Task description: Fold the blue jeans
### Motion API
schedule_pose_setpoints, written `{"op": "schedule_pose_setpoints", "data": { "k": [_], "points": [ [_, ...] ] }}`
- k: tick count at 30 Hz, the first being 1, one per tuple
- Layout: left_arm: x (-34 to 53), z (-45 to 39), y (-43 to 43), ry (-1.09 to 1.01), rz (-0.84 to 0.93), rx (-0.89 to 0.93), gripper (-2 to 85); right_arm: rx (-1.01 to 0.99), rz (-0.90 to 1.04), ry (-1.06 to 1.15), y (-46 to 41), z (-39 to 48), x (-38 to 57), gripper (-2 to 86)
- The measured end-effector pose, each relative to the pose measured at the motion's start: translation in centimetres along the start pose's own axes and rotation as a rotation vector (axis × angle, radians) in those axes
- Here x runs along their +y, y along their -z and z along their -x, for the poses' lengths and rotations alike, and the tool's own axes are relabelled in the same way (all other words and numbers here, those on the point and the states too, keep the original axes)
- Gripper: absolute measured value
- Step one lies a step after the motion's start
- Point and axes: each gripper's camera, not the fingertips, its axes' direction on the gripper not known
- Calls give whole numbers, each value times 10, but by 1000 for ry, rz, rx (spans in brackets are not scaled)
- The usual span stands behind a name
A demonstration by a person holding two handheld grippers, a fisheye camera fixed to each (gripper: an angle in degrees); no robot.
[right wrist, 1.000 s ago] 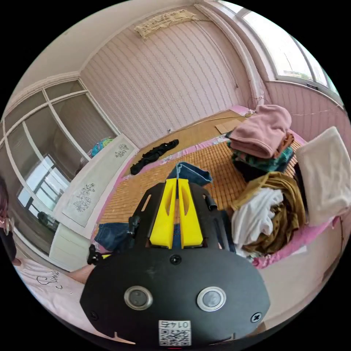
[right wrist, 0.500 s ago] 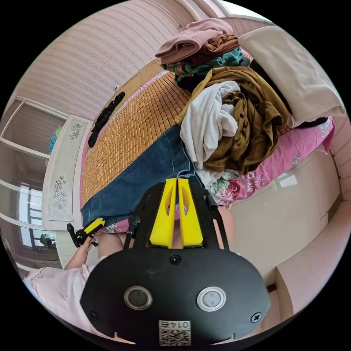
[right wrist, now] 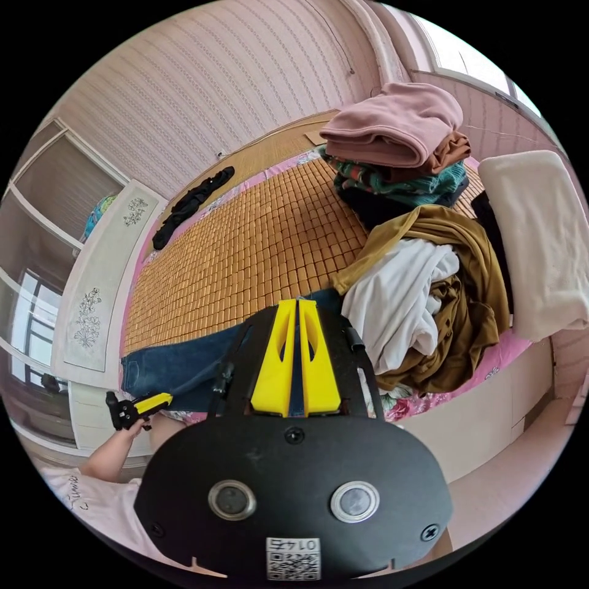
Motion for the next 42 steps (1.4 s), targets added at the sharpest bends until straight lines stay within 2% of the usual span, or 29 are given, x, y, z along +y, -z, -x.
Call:
{"op": "schedule_pose_setpoints", "data": {
  "k": [3, 7, 12, 14, 17, 19, 23, 26, 28, 30, 34, 36, 38, 42],
  "points": [
    [7, -5, 21, -64, -44, -15, -10, 41, 36, -19, -18, 7, -20, 2],
    [17, -3, 31, -41, -89, -6, -10, 37, 57, -39, -27, 8, -22, 2],
    [27, -7, 8, 38, -91, 1, -8, -45, -12, -85, 2, -21, 42, 1],
    [29, -4, -3, 100, -78, 25, -7, -16, 71, -148, -9, -40, 73, -1],
    [30, 0, -5, 147, -60, 62, -8, 144, 228, -246, -34, -62, 112, 0],
    [31, -2, 7, 121, -71, 58, -8, 99, 233, -263, -38, -65, 121, 3],
    [29, -8, 25, 72, -106, 47, -8, 15, 170, -181, -48, -44, 102, 24],
    [21, -11, 22, 81, -82, 3, -8, 32, 168, -77, -69, -21, 73, 94],
    [12, -12, 18, 101, -76, -4, -8, 92, 191, -21, -89, -11, 59, 126],
    [5, -11, 14, 124, -71, 2, -8, 100, 321, 13, -130, -6, 48, 136],
    [-10, -3, -3, 205, -7, 18, -8, 97, 337, 55, -147, 12, 42, 103],
    [-14, 0, -15, 231, 43, 23, -9, 163, 357, 107, -152, 27, 41, 63],
    [-15, 2, -19, 244, 30, 48, -9, 192, 361, 159, -152, 38, 40, 38],
    [-11, 8, -17, 304, -5, 96, -10, 126, 346, 194, -145, 55, 28, 16]
  ]
}}
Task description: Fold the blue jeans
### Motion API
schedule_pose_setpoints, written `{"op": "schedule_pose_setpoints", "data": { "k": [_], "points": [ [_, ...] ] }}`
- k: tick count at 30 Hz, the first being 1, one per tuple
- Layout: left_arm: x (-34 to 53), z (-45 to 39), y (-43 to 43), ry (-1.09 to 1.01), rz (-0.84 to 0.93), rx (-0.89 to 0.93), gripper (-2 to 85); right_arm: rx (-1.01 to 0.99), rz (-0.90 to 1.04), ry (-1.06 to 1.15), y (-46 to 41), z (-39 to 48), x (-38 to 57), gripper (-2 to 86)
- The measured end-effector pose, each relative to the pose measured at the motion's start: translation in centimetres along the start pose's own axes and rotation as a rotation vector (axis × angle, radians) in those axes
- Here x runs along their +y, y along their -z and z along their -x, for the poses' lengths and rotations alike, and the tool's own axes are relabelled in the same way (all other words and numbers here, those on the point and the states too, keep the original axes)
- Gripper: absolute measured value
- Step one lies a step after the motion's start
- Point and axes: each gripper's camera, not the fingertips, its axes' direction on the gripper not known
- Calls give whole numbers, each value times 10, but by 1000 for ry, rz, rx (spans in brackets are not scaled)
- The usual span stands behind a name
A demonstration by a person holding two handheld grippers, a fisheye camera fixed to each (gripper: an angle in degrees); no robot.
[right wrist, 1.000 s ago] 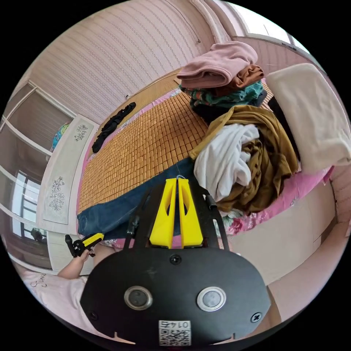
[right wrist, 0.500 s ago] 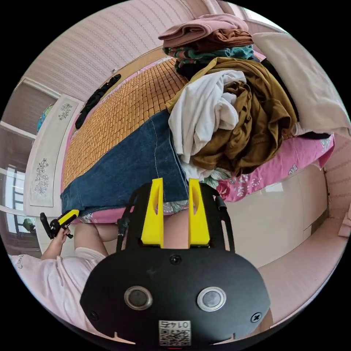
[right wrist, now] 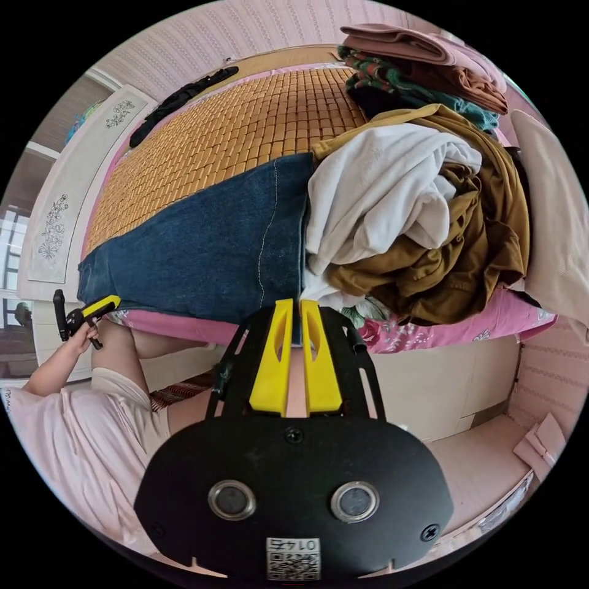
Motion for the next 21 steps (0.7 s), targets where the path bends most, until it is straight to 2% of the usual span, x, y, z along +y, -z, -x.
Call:
{"op": "schedule_pose_setpoints", "data": {
  "k": [3, 6, 7, 9, 12, 15, 19, 21],
  "points": [
    [-5, -9, 2, -19, 33, -21, -10, -37, -58, 9, 21, 10, -8, 9],
    [-7, -32, -6, -141, 131, 109, -10, -37, -78, 6, 26, 19, -18, 6],
    [-3, -46, -13, -214, 195, 91, -9, -32, -68, 4, 22, 20, -21, 7],
    [5, -62, -13, -279, 188, -17, -9, -8, 34, -16, -7, 30, -33, 9],
    [12, -59, 10, -199, 83, -16, -6, 138, 124, -50, -33, 48, -39, 14],
    [20, -39, 37, -86, 4, -144, 5, 250, 60, -5, -32, 86, -39, 33],
    [38, 4, 62, 50, -23, -320, 52, 113, -46, 237, -35, 176, -48, 74],
    [48, 29, 69, 148, -26, -319, 63, 7, -19, 489, -54, 260, -57, 93]
  ]
}}
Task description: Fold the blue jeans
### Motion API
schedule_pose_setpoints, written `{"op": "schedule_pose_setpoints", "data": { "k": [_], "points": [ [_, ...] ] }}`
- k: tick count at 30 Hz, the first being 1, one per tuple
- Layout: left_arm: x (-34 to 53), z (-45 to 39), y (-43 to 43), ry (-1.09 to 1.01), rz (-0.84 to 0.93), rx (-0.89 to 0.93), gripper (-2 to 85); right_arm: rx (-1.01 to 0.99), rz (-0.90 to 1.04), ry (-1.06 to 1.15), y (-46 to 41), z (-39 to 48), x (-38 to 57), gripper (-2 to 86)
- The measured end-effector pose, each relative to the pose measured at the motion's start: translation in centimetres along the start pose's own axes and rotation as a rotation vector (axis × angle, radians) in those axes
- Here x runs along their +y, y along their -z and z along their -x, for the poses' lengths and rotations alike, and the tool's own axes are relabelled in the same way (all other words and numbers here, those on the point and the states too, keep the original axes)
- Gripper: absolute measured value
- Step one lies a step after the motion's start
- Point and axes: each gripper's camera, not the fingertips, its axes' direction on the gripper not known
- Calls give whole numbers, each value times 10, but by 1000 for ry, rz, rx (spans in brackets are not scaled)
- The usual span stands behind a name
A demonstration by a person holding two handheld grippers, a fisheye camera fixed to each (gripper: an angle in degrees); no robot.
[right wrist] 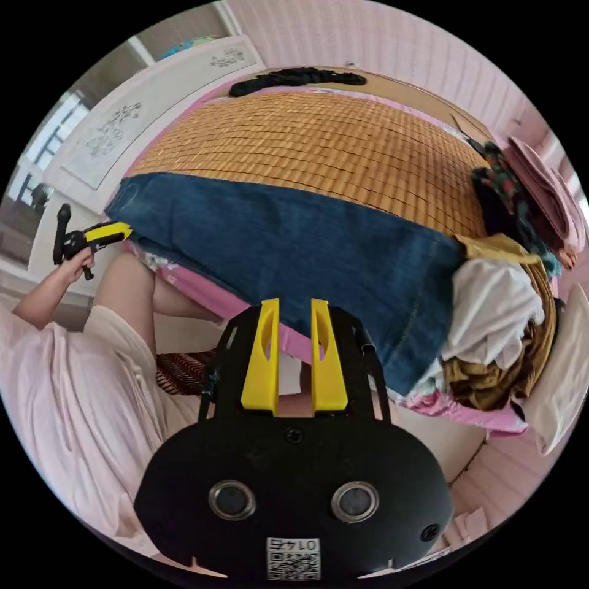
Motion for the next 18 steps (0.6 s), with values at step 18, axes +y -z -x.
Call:
{"op": "schedule_pose_setpoints", "data": {
  "k": [18],
  "points": [
    [21, 12, -21, -152, 52, 18, -7, 51, 239, 564, -126, 235, -181, 9]
  ]
}}
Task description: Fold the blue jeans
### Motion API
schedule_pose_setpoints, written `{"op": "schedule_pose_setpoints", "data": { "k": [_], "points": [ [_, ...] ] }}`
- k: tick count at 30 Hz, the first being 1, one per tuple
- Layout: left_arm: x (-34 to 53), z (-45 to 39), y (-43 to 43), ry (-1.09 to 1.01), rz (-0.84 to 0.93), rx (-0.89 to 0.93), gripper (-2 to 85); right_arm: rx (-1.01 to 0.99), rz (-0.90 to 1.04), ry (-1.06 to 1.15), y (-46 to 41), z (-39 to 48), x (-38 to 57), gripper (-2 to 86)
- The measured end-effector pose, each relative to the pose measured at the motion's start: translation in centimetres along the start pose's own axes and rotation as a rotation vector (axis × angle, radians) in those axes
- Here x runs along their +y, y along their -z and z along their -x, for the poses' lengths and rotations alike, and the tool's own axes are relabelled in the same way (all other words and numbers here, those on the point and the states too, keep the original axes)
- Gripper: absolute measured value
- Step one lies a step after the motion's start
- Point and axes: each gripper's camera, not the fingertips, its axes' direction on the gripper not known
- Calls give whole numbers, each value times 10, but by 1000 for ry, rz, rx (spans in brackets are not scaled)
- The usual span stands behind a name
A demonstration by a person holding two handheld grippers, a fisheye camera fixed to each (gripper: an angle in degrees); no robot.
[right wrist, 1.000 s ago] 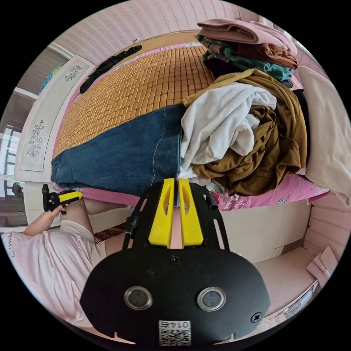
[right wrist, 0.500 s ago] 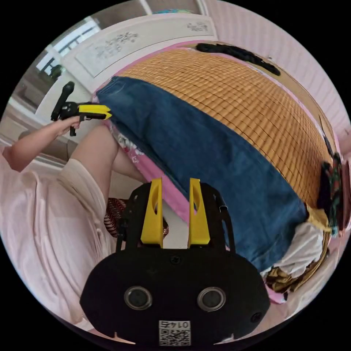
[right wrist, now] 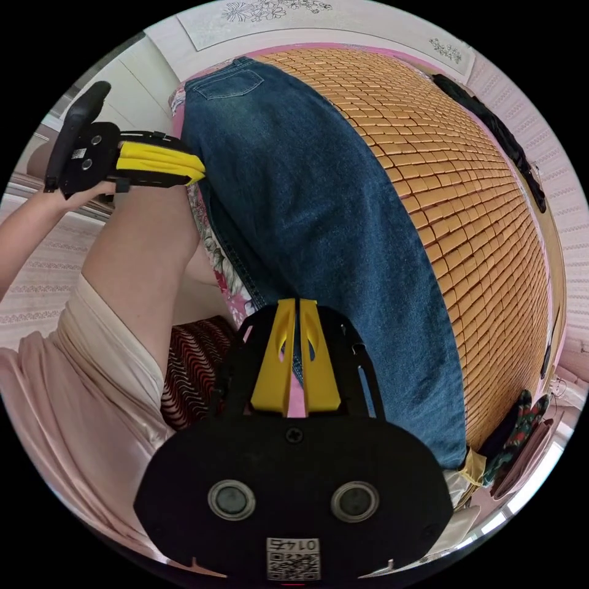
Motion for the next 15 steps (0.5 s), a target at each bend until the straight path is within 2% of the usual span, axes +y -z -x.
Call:
{"op": "schedule_pose_setpoints", "data": {
  "k": [5, 9, 13, 15],
  "points": [
    [11, 5, 21, -12, -47, 5, -9, 36, -39, 70, 24, 19, -2, 3],
    [31, 9, 30, -72, -27, 58, -9, -68, 9, 116, 11, 28, -7, 8],
    [38, 19, 13, 30, -14, 105, -6, 30, 89, 73, -20, 33, -18, 24],
    [38, 22, 16, 56, -16, 111, -4, 42, 63, 74, -14, 39, -13, 45]
  ]
}}
